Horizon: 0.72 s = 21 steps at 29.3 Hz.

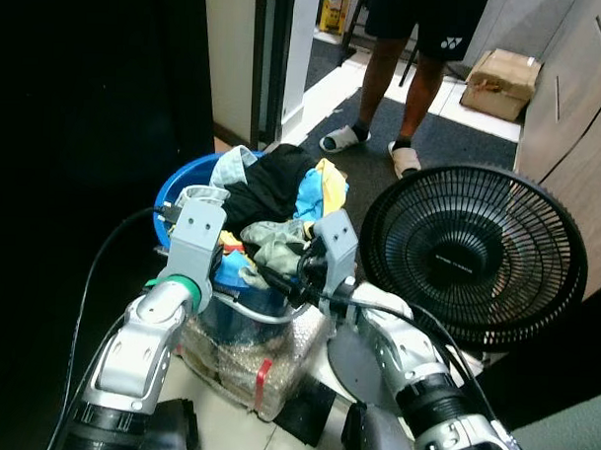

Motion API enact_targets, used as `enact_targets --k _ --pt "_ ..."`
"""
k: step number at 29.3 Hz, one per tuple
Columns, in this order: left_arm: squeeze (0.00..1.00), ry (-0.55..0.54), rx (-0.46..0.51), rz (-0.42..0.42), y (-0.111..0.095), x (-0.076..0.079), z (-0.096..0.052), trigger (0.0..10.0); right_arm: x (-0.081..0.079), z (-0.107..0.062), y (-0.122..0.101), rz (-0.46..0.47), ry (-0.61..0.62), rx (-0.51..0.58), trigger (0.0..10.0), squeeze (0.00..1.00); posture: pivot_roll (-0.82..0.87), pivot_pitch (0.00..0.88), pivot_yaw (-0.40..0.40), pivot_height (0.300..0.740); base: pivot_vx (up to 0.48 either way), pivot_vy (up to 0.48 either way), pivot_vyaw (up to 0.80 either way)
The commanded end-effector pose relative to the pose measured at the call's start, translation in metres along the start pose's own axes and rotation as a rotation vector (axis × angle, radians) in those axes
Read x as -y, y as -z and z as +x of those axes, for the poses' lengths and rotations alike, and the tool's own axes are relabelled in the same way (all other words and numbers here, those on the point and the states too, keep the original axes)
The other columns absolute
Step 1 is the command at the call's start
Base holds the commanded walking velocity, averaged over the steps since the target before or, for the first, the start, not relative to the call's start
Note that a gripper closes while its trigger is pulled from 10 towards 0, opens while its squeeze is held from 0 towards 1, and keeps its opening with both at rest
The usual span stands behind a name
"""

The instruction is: Clothes washing

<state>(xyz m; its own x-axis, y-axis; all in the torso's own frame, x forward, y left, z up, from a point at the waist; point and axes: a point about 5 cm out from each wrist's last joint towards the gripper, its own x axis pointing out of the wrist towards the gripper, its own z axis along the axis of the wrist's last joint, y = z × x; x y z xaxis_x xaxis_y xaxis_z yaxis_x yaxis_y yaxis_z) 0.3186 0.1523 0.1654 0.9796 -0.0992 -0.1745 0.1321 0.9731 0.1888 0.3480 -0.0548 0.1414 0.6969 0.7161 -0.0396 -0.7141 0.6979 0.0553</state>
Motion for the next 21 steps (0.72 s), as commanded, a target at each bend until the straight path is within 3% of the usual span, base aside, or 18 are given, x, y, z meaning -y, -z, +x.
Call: enact_targets --k 1,2,3,5,6,7,8,21 --pt "0.0 0.005 -0.013 0.009 0.0025 0.0008 -0.0008 10.0 0.0032 -0.0046 0.0231 0.083 0.038 -0.097 10.0 0.0 0.18 0.097 -0.042 0.526 0.0 0.0 0.0" --pt "0.0 0.005 -0.013 0.009 0.0025 0.0008 -0.0008 10.0 0.0032 -0.0046 0.0231 0.083 0.038 -0.097 10.0 0.0 0.18 0.097 -0.042 0.526 0.0 0.0 0.0" --pt "0.0 0.003 -0.014 0.009 0.0029 0.0005 -0.0011 10.0 0.0018 -0.005 0.027 0.089 0.02 -0.136 8.9 0.0 0.18 0.095 -0.043 0.526 0.0 0.0 0.0" --pt "0.0 0.003 -0.014 0.009 0.0029 0.0005 -0.0011 10.0 0.0018 -0.005 0.027 0.089 0.02 -0.136 8.9 0.0 0.18 0.095 -0.043 0.526 0.0 0.0 0.0" --pt "0.0 0.002 -0.015 0.009 0.0031 0.0003 -0.0013 10.0 0.0003 -0.0057 0.0297 0.082 0.002 -0.165 6.2 0.0 0.18 0.095 -0.043 0.526 0.0 0.0 0.0" --pt "0.0 0.002 -0.015 0.009 0.0031 0.0003 -0.0013 10.0 0.0003 -0.0057 0.0297 0.082 0.002 -0.165 6.2 0.0 0.18 0.095 -0.043 0.526 0.0 0.0 0.0" --pt "0.0 0.002 -0.014 0.008 0.0031 0.0006 -0.0011 10.0 -0.0005 -0.0068 0.0314 0.078 -0.016 -0.19 0.0 0.0 0.18 0.094 -0.046 0.526 0.0 0.0 0.0" --pt "0.0 0.003 -0.015 0.002 0.0028 0.0013 -0.0001 10.0 -0.0001 -0.0083 0.0306 0.096 -0.04 -0.182 0.0 0.0 0.17 0.096 -0.044 0.526 0.0 0.0 0.0"
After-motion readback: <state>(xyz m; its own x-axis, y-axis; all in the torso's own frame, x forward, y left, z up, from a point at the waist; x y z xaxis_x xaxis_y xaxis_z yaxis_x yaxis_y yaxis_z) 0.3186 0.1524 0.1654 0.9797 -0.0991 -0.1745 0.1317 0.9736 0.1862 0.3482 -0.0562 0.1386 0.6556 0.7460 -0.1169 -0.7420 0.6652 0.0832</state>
